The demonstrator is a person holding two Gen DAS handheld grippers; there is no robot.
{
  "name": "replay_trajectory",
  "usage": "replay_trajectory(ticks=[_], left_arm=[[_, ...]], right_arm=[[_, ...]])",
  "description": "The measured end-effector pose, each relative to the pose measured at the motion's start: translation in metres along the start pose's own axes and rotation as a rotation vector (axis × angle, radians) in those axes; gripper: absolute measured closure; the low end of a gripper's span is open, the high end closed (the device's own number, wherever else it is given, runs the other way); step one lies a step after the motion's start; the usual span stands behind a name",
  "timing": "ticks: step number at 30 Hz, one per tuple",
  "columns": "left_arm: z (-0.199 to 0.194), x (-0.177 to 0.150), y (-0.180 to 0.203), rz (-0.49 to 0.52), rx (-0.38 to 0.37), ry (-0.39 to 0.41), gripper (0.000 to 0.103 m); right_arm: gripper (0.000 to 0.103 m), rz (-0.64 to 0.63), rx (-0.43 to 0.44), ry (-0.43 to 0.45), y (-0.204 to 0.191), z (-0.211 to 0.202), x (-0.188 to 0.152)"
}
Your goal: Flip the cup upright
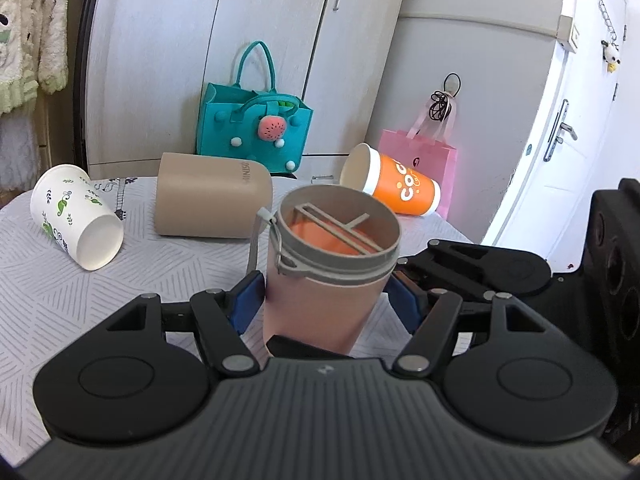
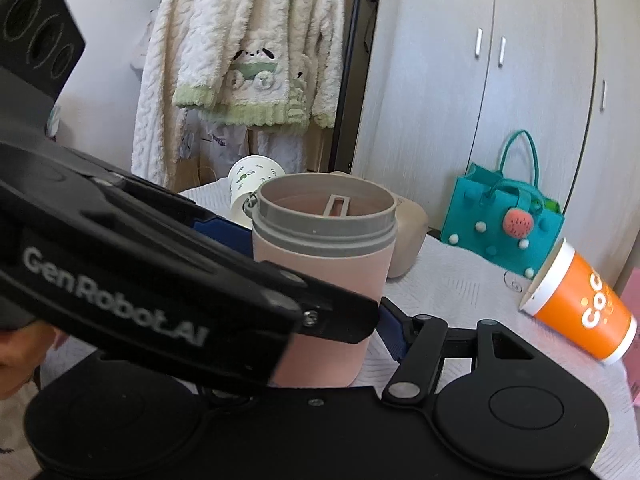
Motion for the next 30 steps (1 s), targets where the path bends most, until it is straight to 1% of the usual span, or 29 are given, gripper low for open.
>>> replay_trajectory(ticks=[3, 5, 8, 11, 12, 14, 17, 18, 19, 20, 23, 30], left_arm=[[-0.001, 0.000, 0.000, -0.005, -0.003, 0.002, 0.032], [-0.002, 0.002, 0.001, -0.004, -0.004, 0.004, 0.032], [-0.004, 0.004, 0.000, -0.005, -0.005, 0.007, 0.028], [-0.006, 0.003, -0.001, -0.015, -0.001, 0.002, 0.024], [-0.007, 0.002, -0.002, -0.022, 0.005, -0.005, 0.022], [-0.010, 0.002, -0.004, -0.031, 0.014, -0.009, 0.019], [-0.020, 0.001, -0.006, -0.032, 0.049, -0.008, 0.016], [-0.025, 0.000, -0.007, -0.035, 0.076, -0.008, 0.016], [-0.032, -0.002, -0.006, -0.032, 0.119, -0.008, 0.016], [-0.038, -0.003, -0.003, -0.015, 0.144, -0.008, 0.016], [-0.057, -0.004, 0.001, -0.001, 0.188, -0.010, 0.015], [-0.089, -0.004, 0.010, -0.006, 0.196, 0.013, 0.013]], right_arm=[[0.034, -0.002, -0.007, -0.001, 0.001, 0.000, 0.000], [0.033, -0.007, -0.019, -0.004, 0.002, 0.001, 0.002], [0.030, 0.005, -0.028, -0.001, 0.005, 0.000, 0.004], [0.026, 0.016, -0.034, 0.004, 0.007, -0.003, 0.004], [0.021, 0.020, -0.041, 0.003, 0.008, -0.004, 0.004], [0.016, 0.028, -0.054, 0.002, 0.010, -0.008, 0.003], [0.014, 0.054, -0.064, -0.004, 0.013, -0.018, 0.000], [0.014, 0.064, -0.066, -0.005, 0.014, -0.021, -0.001], [0.013, 0.074, -0.067, -0.008, 0.015, -0.025, -0.002], [0.013, 0.085, -0.065, -0.010, 0.016, -0.029, -0.003], [0.012, 0.102, -0.065, -0.009, 0.015, -0.043, -0.006], [0.010, 0.107, -0.086, 0.031, 0.008, -0.078, -0.008]])
Point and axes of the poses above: each gripper's, at about its wrist camera, not at the fingertips, and z roughly the way its jaws point, y to its right, x to its top, the point moved 5 cm from there along z, roughly the way its jaws point, and after that the axes turned 2 degrees about -y, right-handed, at the moved point
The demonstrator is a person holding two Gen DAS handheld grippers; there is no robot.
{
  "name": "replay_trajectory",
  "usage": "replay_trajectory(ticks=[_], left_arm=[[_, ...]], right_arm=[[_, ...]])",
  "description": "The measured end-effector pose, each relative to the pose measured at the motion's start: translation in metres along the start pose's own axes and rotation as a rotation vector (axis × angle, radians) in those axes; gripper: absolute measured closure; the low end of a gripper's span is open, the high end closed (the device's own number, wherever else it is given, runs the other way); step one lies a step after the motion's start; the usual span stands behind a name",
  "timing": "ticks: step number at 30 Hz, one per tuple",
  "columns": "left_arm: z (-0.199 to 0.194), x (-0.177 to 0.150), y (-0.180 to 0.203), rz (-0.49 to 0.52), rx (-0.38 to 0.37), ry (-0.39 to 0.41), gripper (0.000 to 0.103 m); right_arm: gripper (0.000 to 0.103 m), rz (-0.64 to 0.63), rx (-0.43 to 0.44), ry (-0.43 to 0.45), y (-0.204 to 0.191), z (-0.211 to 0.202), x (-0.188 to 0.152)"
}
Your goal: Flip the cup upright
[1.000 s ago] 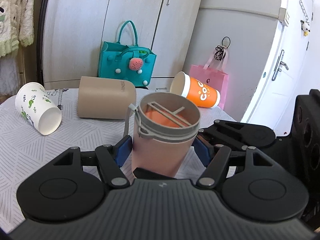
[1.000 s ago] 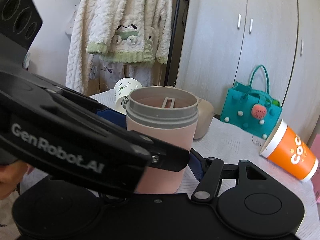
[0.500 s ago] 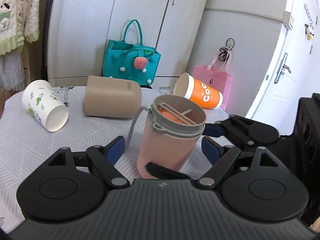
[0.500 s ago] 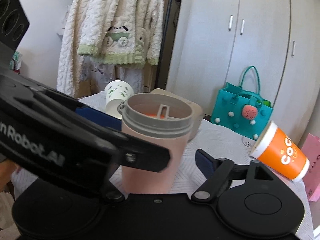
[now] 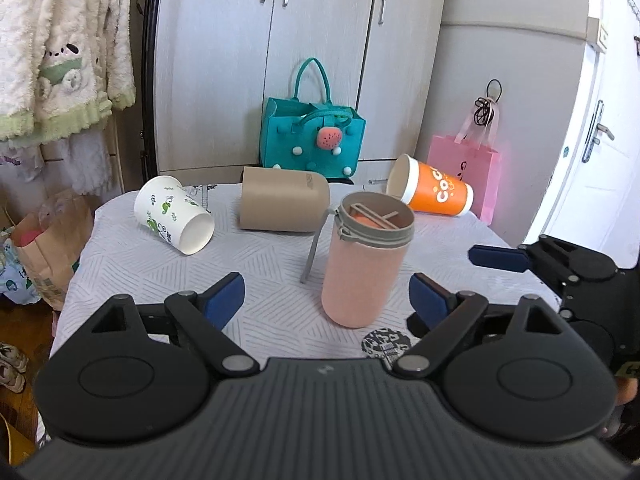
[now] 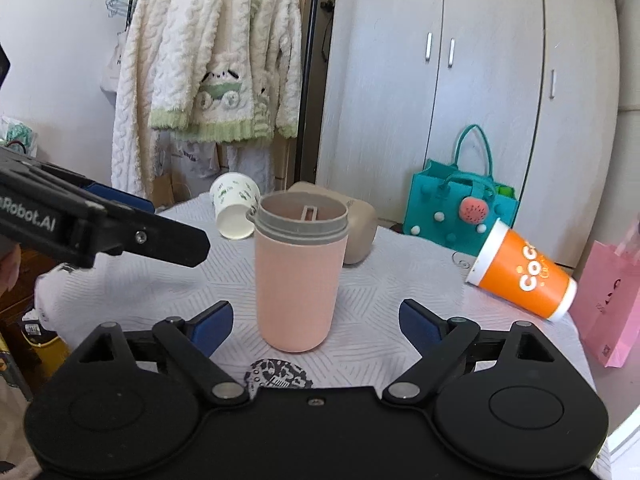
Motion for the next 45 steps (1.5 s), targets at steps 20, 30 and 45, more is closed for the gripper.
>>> replay_trajectory(ticks=[20, 30, 45], left_arm=[[-0.051, -0.022, 0.004, -0.023, 0.088, 0.069, 0.001], [-0.073, -0.038, 0.004, -0.055, 0.088, 0.129, 0.000], [-0.071, -0.050, 0.007, -0.048, 0.070, 0.186, 0.000]], right_arm=[[0.003, 0.087, -0.169, 0.118, -0.011, -0.071, -0.017], [0.002, 0.168, -0.231, 0.148, -0.013, -0.089, -0.027], [0.002, 0.245, -0.298, 0.215, -0.005, -0.102, -0.041]])
Point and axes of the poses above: each gripper's, at about its wrist camera, not at the fingertips, and z roughly the way its jaws point, y to its right, x to its top, the point moved 5 cm from there along z, roughly the way its jaws point, and after that the axes turned 2 degrees about -y, right-handed, at the moved point
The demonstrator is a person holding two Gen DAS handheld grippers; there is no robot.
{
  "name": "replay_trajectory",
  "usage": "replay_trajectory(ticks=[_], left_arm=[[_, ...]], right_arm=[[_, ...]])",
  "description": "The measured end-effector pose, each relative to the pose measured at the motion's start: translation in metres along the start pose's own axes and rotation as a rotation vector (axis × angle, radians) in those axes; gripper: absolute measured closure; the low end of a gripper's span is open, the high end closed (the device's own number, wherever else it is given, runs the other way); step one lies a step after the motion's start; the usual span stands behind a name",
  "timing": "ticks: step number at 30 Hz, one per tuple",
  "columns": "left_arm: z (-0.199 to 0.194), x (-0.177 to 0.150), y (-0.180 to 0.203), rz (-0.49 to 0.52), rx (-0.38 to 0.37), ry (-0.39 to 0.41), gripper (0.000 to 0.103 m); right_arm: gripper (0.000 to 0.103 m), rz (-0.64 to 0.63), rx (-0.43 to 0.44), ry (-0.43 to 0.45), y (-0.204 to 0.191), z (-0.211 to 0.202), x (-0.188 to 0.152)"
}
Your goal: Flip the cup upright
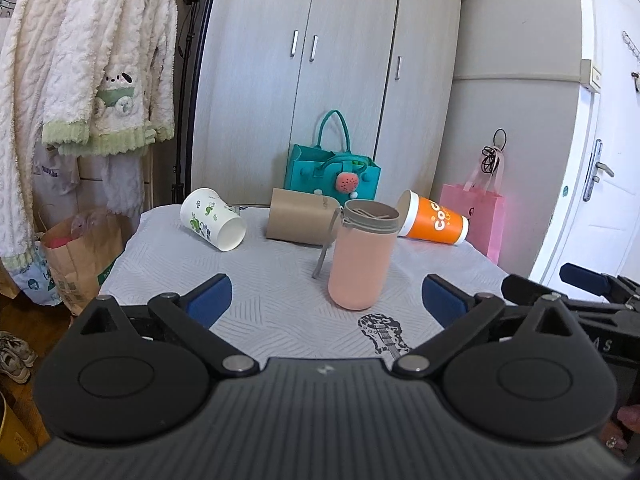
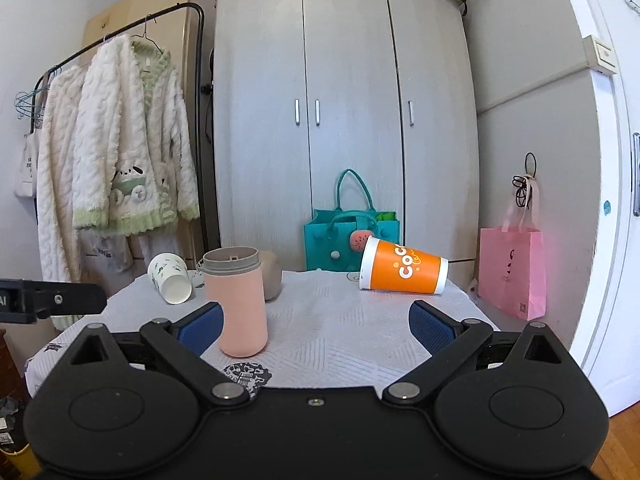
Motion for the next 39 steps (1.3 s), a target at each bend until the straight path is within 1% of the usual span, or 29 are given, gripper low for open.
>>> replay_trajectory(ticks=[4, 18, 24, 29, 34, 39], left_arm=[[0.002, -0.005, -0.002, -0.005, 0.014, 0.021, 0.000], [0.012, -0.016, -0.005, -0.025, 0.006, -0.015, 0.000], [0.012, -0.018, -0.007, -0.013, 0.044, -0.012, 0.000], [0.013, -0.019, -0.007, -0.003, 0.065, -0.015, 0.000], [0.014, -0.020, -0.008, -0.001, 0.088, -0.002, 0.000], [0.015, -0.020, -0.008, 0.004, 0.102, -0.001, 0.000]], right_arm=[[0.002, -0.037, -0.006, 0.015, -0.006, -0.001, -0.003], [0.002, -0.038, -0.021, 0.019, -0.007, 0.000, -0.004], [0.002, -0.034, -0.031, 0.001, -0.006, 0.004, -0.006], [0.002, -0.029, -0.036, -0.006, -0.005, 0.005, -0.008], [0.002, -0.030, -0.046, -0.011, -0.004, 0.007, -0.010], [0.002, -0.007, -0.041, -0.023, -0.001, 0.008, -0.010]])
Point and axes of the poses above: each gripper's, at about its wrist camera, not at the fingertips, and z roughly the way its jaws point, y to its right, x to its top, the point moved 5 cm from there along z, roughly the way its jaws point, and after that the axes turned 2 degrees about -y, right-handed, at the moved point
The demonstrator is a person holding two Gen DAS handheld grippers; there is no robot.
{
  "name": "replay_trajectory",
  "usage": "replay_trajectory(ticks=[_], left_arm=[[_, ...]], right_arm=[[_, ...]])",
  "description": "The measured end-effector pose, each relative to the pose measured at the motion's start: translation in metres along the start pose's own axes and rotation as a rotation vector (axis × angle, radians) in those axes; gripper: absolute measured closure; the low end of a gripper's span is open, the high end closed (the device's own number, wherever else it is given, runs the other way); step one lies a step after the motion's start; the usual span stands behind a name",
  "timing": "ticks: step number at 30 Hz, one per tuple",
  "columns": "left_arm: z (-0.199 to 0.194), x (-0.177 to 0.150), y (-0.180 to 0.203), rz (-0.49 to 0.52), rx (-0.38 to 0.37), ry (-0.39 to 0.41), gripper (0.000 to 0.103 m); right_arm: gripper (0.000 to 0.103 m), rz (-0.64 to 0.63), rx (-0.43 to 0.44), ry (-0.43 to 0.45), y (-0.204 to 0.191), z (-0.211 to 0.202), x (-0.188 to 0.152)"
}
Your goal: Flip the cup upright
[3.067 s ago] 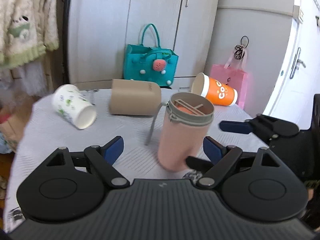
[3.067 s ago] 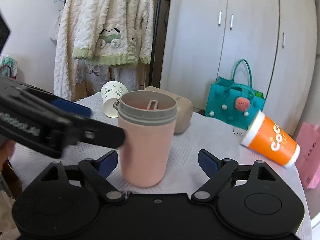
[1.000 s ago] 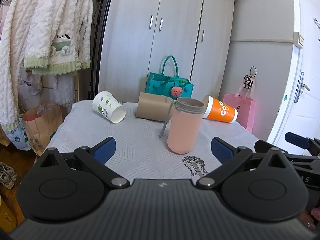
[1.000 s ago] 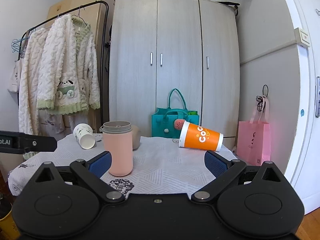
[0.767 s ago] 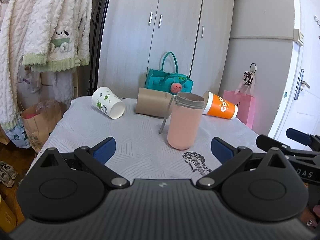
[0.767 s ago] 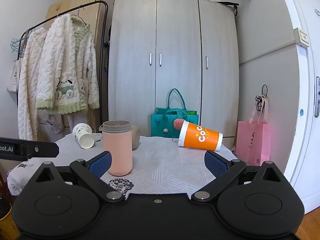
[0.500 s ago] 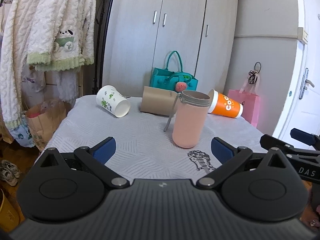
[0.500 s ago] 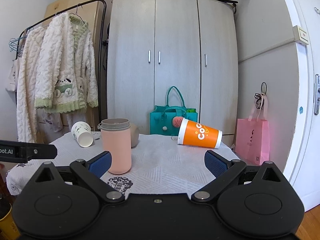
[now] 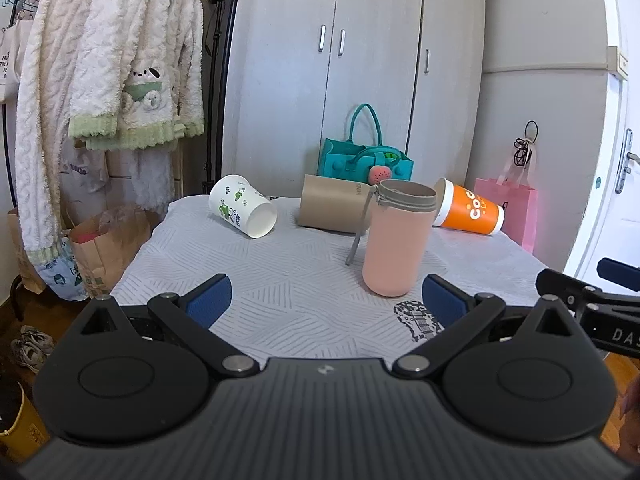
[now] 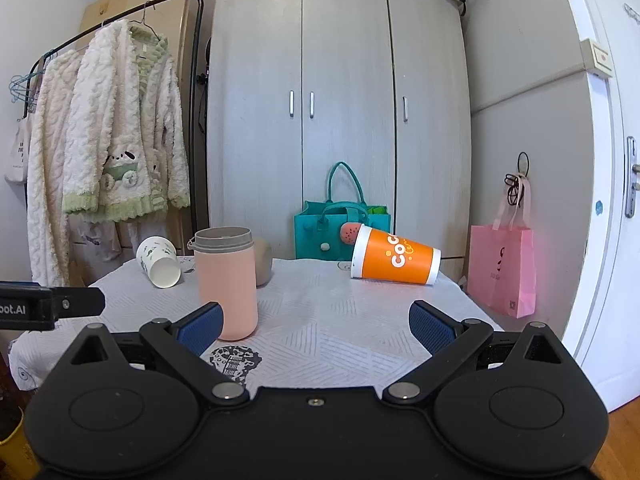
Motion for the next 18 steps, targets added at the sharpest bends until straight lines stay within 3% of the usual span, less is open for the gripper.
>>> replay_trajectory(ticks=[18], left_arm=[[-0.0016, 0.0002, -0.0010, -0.003, 0.013, 0.012, 0.000]], right_arm=[[0.002, 0.011, -0.003, 0.001, 0.0034, -0.0012, -0.0011]])
Point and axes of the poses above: each gripper's, at about its wrist camera, not at the fingertips, and z roughly the way its jaws point, y to its right, x to its top, the point moved 5 cm from there along z, roughly the way its jaws point, and after that the axes turned 2 degrees about -y, right-handed, at the moved point
